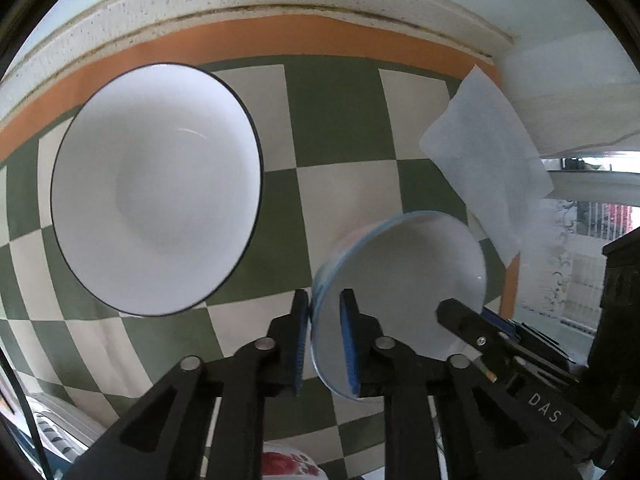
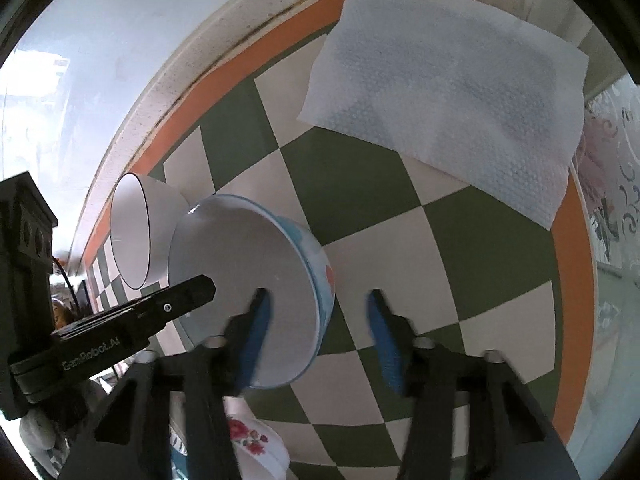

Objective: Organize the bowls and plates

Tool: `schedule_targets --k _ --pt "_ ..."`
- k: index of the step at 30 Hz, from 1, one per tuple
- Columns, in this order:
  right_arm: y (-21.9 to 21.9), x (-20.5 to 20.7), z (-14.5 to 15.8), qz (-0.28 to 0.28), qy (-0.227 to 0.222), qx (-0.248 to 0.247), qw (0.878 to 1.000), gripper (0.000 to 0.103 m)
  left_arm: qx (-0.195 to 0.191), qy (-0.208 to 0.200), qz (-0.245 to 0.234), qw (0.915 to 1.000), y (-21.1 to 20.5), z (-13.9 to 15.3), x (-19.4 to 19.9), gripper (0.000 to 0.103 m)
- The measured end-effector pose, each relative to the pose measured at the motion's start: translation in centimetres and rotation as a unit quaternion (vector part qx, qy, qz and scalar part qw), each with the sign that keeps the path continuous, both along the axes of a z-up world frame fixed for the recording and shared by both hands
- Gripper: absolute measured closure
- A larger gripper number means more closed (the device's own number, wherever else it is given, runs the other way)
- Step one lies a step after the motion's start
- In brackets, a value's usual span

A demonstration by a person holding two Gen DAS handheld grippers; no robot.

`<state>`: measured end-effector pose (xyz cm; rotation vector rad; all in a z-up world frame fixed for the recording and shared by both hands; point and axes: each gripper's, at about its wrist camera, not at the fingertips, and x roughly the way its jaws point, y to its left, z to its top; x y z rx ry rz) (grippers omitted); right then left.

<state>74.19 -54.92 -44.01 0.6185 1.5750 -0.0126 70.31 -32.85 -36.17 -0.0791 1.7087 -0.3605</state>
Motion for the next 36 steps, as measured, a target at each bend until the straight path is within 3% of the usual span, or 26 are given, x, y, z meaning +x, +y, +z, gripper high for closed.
schedule_targets --k 1,6,19,36 --pt "0.0 0.0 -0.1 0.0 -0.001 -0.001 1.0 0.08 0.001 -0.001 0.0 1.0 -0.1 -0.1 0.1 0.093" --pt "0.4 0.1 0.1 0.008 -0.004 -0.026 1.0 0.094 0.0 -0.002 0.002 1.0 -0.3 -0.3 0.2 0.095" --pt "1.0 -0.5 1.6 0.015 -0.01 -0.022 1.0 0.094 0.002 -0.024 -0.001 0.9997 0.2 1.5 -1.5 0.095" --pt "5.0 -7.4 8.6 0.031 -0.051 -0.008 0.998 0.094 -0.018 -0.065 -0.001 0.9977 6.2 7.8 -8.4 0.095"
